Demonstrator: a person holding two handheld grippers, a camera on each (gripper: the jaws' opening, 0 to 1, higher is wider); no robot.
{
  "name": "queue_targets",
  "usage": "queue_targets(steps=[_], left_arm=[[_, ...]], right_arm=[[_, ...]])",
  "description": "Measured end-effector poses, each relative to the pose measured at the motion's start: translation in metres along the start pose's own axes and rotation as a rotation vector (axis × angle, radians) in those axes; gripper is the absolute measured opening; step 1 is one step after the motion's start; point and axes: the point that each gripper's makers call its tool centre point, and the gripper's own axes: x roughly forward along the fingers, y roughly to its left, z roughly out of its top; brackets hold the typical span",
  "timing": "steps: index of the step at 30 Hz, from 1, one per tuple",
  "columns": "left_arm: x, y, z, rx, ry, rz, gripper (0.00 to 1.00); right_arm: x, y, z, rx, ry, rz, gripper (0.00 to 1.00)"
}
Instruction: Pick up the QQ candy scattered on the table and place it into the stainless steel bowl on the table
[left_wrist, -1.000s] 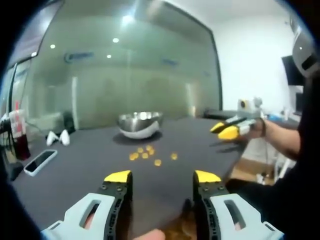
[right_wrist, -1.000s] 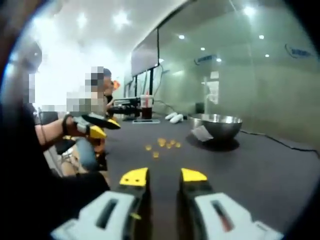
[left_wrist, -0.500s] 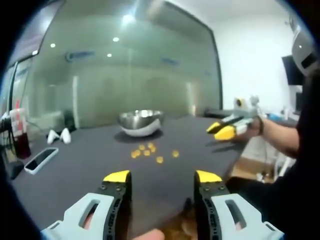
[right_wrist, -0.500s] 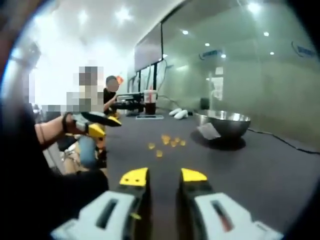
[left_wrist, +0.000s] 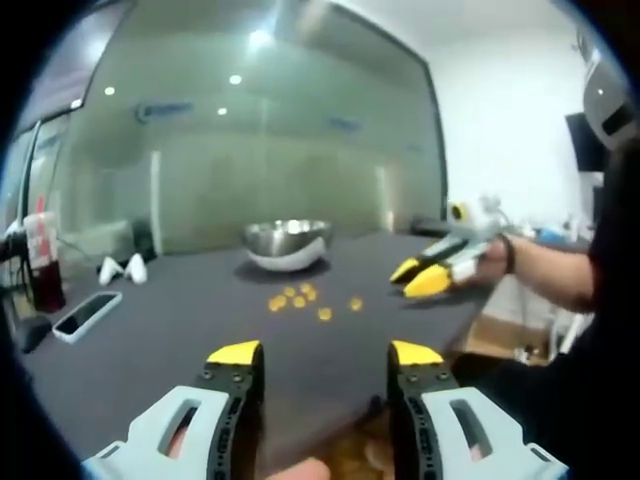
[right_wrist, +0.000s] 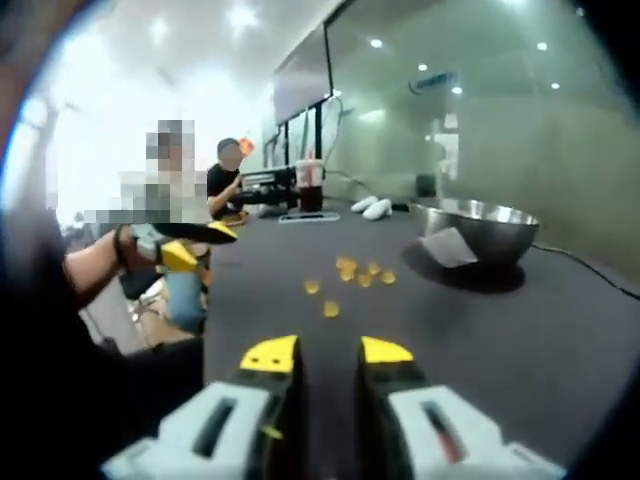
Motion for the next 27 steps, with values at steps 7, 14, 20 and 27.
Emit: queue_targets(steps=[7, 14, 20, 27], left_arm=[[-0.001, 0.000, -0.001, -0.001, 0.006, -0.001, 0.50], [0.001, -0.003, -0.001, 0.009, 0.010, -0.010, 0.50], [-0.001, -0.001, -0.004, 0.007, 0.020, -0.002, 0.50], [0.000, 0.002, 0.000, 0.012, 0.019, 0.002, 0.50]], right_arm=[[0.027, 0.007, -0.001, -0.042, 0.053, 0.008, 0.23], [0.052, 0.000, 0.002, -0.012, 0.084, -0.017, 0.20], [0.063, 0.003, 0.005, -0.051, 0.077, -0.007, 0.17], [0.065, 0.003, 0.006, -0.094, 0.078, 0.014, 0.10]])
